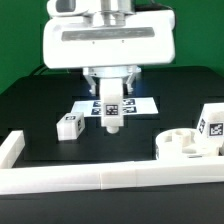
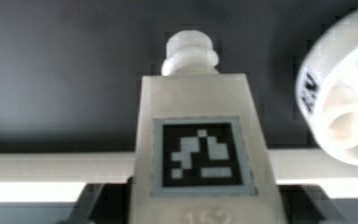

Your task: Assemble stool

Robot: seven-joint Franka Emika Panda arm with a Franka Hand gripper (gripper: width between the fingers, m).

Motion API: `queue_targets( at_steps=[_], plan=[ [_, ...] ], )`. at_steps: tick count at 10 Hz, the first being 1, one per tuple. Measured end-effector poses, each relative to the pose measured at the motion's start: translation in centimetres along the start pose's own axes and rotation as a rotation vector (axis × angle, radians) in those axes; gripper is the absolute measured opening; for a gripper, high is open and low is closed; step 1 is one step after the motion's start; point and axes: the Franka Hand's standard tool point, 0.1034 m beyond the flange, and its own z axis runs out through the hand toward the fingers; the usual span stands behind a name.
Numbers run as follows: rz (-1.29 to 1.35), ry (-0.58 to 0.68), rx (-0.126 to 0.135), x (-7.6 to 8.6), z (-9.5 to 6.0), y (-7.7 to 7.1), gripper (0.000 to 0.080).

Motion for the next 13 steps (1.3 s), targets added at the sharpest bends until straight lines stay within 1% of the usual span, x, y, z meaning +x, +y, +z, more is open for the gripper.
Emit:
queue_targets(
  at_steps=[1,2,3,7,8,9,10,11,13],
  plan=[
    [-0.006,-0.027,0.015,-0.4,0.0,-2.0,0.0337],
    [-0.005,-0.008,0.028,0.2,-0.5,-4.1,0.0337],
    [0.004,0.001,0.041,0.3,-0.5,-5.7,0.0337],
    [0.012,0.001,0.044,0.3,-0.6,-5.6,0.0337],
    [0.071,0.008,0.061,0.7,-1.4,-5.5,0.0337],
    [0.08,0.013,0.078,1.6,-2.4,-6.5,0.0337],
    [0.09,0.021,0.082,2.1,-2.4,-6.5,0.0337],
    [0.097,0.016,0.08,2.0,-1.8,-6.4,0.0337],
    [0.083,0.016,0.078,2.0,-1.6,-6.2,0.0337]
  ],
)
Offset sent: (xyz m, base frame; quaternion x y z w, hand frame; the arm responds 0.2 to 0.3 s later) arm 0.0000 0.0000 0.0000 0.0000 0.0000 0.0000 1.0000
